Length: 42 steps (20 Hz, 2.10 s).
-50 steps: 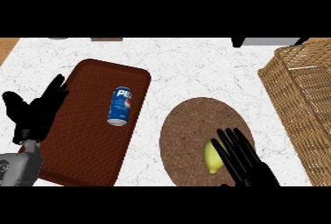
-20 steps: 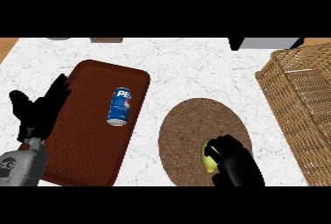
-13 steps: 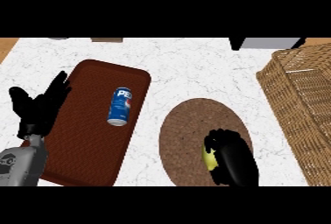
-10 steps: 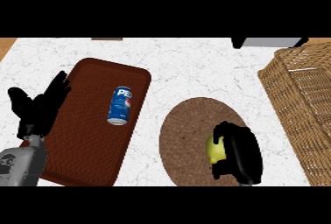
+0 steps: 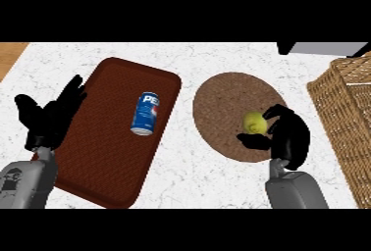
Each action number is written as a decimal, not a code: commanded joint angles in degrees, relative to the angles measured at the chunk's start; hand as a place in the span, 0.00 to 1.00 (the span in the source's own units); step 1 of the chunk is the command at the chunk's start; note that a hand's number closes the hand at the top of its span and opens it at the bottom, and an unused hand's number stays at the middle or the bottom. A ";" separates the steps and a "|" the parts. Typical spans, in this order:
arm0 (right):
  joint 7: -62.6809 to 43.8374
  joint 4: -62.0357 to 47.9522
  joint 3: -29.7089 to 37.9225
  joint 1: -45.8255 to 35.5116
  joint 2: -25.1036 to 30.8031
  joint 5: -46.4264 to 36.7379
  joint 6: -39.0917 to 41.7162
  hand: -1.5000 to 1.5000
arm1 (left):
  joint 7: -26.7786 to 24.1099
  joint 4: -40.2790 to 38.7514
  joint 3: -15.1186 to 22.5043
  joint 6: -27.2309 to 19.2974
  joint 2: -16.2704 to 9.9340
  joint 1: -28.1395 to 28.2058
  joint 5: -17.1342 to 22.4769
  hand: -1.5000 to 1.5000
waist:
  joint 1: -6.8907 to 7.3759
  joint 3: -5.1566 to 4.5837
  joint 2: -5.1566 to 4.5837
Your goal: Pick the lemon from the placemat and place it in the basket
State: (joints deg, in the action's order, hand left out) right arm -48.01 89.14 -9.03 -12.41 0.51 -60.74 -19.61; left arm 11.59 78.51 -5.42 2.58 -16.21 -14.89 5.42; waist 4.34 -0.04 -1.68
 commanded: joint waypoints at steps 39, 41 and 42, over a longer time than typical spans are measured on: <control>-29.85 -49.22 37.87 -64.54 15.99 -48.18 -2.81 1.00 | 0.59 0.12 -1.56 0.74 -0.94 2.40 0.01 0.50 | -2.92 0.01 1.43; -28.76 -47.60 38.87 -62.57 15.59 -47.85 -1.93 1.00 | 0.51 1.21 -0.91 -1.56 0.67 2.74 -1.21 0.50 | -3.67 0.03 1.70; -28.74 -49.24 39.09 -62.82 16.19 -48.76 -2.96 1.00 | -1.33 -2.00 -1.90 0.68 -0.52 2.04 -0.31 0.50 | -3.45 -0.01 1.30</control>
State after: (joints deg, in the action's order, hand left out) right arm -67.72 40.44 28.65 -76.15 15.61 -108.42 -22.42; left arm 12.31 77.99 -6.62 2.13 -16.34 -13.69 4.75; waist 1.31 -0.04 -0.32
